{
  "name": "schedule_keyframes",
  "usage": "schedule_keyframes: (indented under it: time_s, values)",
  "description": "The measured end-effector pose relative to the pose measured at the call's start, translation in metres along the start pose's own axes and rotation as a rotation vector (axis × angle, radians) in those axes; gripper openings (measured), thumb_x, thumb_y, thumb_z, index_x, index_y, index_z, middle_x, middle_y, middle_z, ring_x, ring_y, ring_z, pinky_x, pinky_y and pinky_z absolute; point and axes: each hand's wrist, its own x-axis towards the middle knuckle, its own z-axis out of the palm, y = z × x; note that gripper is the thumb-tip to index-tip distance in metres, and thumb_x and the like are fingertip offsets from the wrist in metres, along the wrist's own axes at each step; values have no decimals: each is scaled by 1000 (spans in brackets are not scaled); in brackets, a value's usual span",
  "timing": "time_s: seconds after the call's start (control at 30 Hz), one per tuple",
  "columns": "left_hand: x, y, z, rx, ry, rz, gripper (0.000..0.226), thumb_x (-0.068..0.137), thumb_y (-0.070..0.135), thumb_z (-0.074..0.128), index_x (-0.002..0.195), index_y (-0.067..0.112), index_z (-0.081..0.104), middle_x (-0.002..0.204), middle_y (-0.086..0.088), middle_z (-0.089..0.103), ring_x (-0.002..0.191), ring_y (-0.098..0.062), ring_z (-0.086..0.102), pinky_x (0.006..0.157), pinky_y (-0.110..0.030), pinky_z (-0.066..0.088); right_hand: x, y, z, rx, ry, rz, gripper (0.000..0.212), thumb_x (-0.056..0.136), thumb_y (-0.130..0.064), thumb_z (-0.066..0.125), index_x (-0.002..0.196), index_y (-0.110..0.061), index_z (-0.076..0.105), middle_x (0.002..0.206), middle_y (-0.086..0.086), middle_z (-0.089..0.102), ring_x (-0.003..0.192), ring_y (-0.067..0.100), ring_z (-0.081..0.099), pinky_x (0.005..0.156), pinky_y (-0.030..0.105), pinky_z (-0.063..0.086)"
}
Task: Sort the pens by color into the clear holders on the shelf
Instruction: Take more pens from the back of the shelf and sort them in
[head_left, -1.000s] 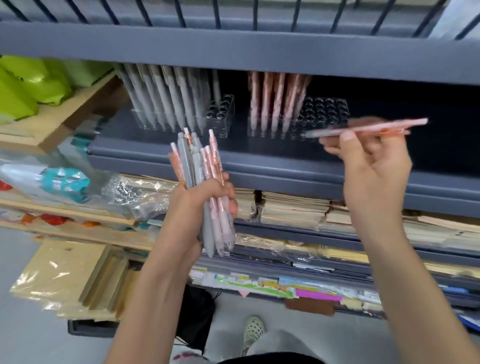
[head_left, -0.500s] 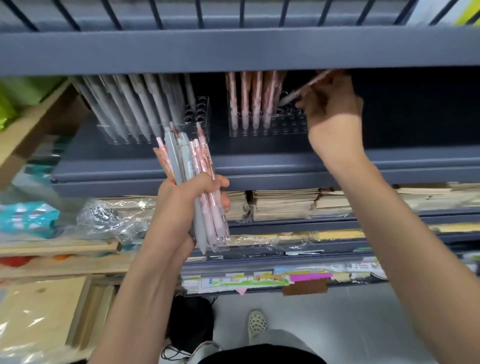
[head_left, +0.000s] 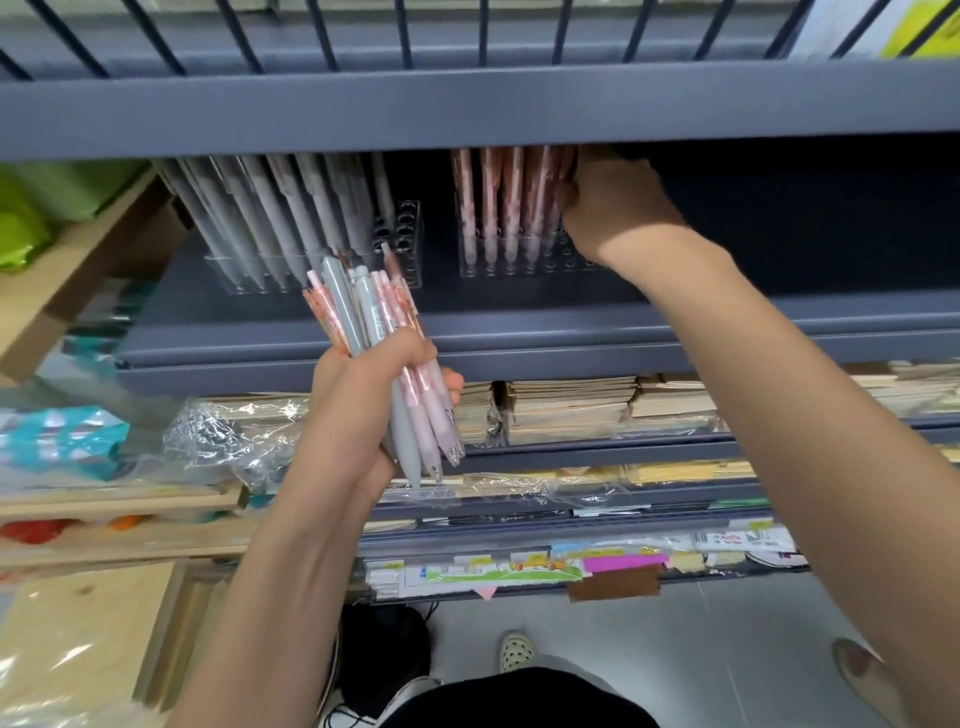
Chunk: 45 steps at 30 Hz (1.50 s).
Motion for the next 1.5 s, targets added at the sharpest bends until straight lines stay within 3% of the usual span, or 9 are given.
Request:
schedule_keyframes:
  time_s: [0.23,0.37,0.53,0.7,0.8,0.9,1.23,1.4,1.5]
  values:
    - [3,-4,5,-16,-5,56,8,83,0,68,91,1,72,84,-11,78,72,-23,76,57,-29,58,1,12,3,136,37,110,28,96,-27,54,111,-7,66,116,11,65,108,29,59,81,22,41]
    - [1,-6,12,4,-59,77,19,64,12,79,82,9,78,86,-16,78,72,-24,76,57,-31,58,-30,12,1,753,341,106,14,83,-19,61,71,-23,64,80,2,71,77,19,68,66,21,45]
    - [-1,-9,24,65,-146,116,62,53,18,88,109,3,67,92,-20,77,72,-27,75,60,-31,59,-57,-3,11,850,-171,-7,16,80,-43,72,83,-27,74,80,-17,73,68,-6,62,65,17,44]
    - [-3,-12,28,30,-165,149,37,57,13,82,92,8,72,87,-21,76,68,-31,75,57,-32,59,-62,1,18,960,-306,-4,22,80,-46,73,85,-24,75,71,-12,69,63,1,60,65,24,46]
    - [-1,-14,29,-28,-102,155,30,69,4,71,97,2,60,79,-18,76,63,-29,74,52,-30,57,-63,7,21,1256,-138,95,17,87,-34,65,81,-18,68,68,15,63,54,17,52,51,32,42]
    - [2,-14,25,-23,-68,185,25,68,4,70,92,6,60,70,-12,71,48,-23,63,49,-29,53,-59,18,17,1463,258,179,16,98,-28,51,88,-16,52,67,9,68,48,21,59,46,29,47]
    - [4,-15,17,-60,-50,168,23,73,8,68,94,9,60,63,-4,55,48,-21,53,47,-29,48,-44,34,20,1177,603,-12,20,95,-19,60,106,-26,45,83,-7,71,70,18,70,74,43,59]
    - [4,-16,14,-74,-51,179,31,72,8,69,101,8,58,62,-3,54,46,-21,51,46,-29,47,-28,30,25,719,484,-56,12,97,-25,56,102,-14,55,84,5,69,67,9,61,75,6,43]
    - [1,-16,10,-63,-84,203,28,75,10,71,100,8,58,61,-2,54,45,-20,52,47,-28,48,-15,28,22,329,317,-47,35,100,-37,50,106,-4,61,98,16,70,82,27,62,80,26,44]
